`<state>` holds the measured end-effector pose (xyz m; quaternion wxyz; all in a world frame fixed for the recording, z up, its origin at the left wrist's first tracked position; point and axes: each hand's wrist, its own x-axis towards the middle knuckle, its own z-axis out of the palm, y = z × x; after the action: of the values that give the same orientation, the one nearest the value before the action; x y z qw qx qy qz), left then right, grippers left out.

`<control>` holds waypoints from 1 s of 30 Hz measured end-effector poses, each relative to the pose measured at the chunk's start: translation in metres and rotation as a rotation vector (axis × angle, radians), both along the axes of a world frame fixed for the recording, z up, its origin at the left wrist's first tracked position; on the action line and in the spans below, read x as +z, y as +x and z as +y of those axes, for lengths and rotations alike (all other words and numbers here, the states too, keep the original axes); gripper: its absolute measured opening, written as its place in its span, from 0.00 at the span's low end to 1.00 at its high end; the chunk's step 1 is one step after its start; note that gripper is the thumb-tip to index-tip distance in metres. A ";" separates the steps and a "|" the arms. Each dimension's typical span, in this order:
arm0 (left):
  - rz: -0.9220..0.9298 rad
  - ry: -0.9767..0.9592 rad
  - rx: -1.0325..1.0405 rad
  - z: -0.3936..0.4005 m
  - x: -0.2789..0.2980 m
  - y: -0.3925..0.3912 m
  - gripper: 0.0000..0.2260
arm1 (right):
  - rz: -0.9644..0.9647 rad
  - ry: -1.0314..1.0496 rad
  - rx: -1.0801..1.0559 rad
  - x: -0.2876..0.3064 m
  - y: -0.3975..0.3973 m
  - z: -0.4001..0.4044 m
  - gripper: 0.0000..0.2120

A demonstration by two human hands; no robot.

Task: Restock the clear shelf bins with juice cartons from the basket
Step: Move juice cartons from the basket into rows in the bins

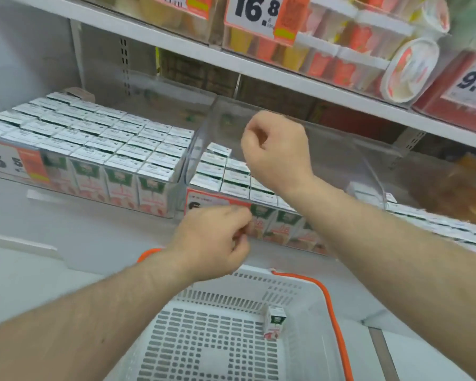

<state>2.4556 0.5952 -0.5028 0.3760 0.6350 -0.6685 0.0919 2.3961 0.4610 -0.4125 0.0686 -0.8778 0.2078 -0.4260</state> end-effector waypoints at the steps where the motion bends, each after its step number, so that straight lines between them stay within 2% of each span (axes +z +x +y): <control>1: -0.060 0.120 -0.040 0.000 -0.009 -0.006 0.08 | -0.059 -0.053 0.098 -0.006 -0.023 0.012 0.09; 3: -0.173 0.437 -0.079 -0.003 -0.028 -0.014 0.11 | -0.027 -0.092 0.243 -0.035 -0.067 0.033 0.09; 5: -0.199 0.718 -0.133 -0.006 -0.046 -0.021 0.15 | 0.098 -0.002 0.257 -0.083 -0.101 0.041 0.09; 7: -0.191 0.878 -0.184 -0.008 -0.059 -0.030 0.16 | 0.285 0.224 0.128 -0.136 -0.122 0.038 0.10; 9: -0.194 0.973 -0.208 -0.011 -0.070 -0.037 0.16 | 0.578 0.496 -0.091 -0.189 -0.132 0.020 0.11; 11: -0.203 0.993 -0.229 -0.014 -0.076 -0.040 0.15 | 0.837 0.667 -0.282 -0.238 -0.139 -0.007 0.12; 12: -0.198 0.990 -0.233 -0.015 -0.078 -0.040 0.15 | 0.894 0.757 -0.364 -0.258 -0.142 -0.018 0.11; 14: -0.164 1.002 -0.239 -0.017 -0.082 -0.039 0.15 | 0.879 0.911 -0.516 -0.295 -0.151 -0.031 0.09; 16: -0.136 1.017 -0.242 -0.021 -0.086 -0.035 0.15 | 0.813 1.005 -0.652 -0.325 -0.159 -0.034 0.14; 19: -0.088 1.017 -0.219 -0.026 -0.090 -0.029 0.14 | 0.870 0.942 -0.798 -0.352 -0.161 -0.034 0.22; 25: -0.024 1.066 -0.189 -0.031 -0.094 -0.015 0.14 | 0.955 0.995 -0.712 -0.377 -0.158 -0.038 0.17; 28: -0.004 1.107 -0.178 -0.030 -0.095 -0.010 0.14 | 1.017 0.991 -0.643 -0.365 -0.154 -0.036 0.14; 30: -0.004 1.132 -0.169 -0.027 -0.094 -0.007 0.14 | 1.038 0.988 -0.548 -0.345 -0.145 -0.032 0.18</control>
<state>2.4484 0.5686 -0.5972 -0.0181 0.6815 -0.6628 -0.3097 2.2506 0.4288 -0.7576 0.2384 -0.7499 0.5897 0.1816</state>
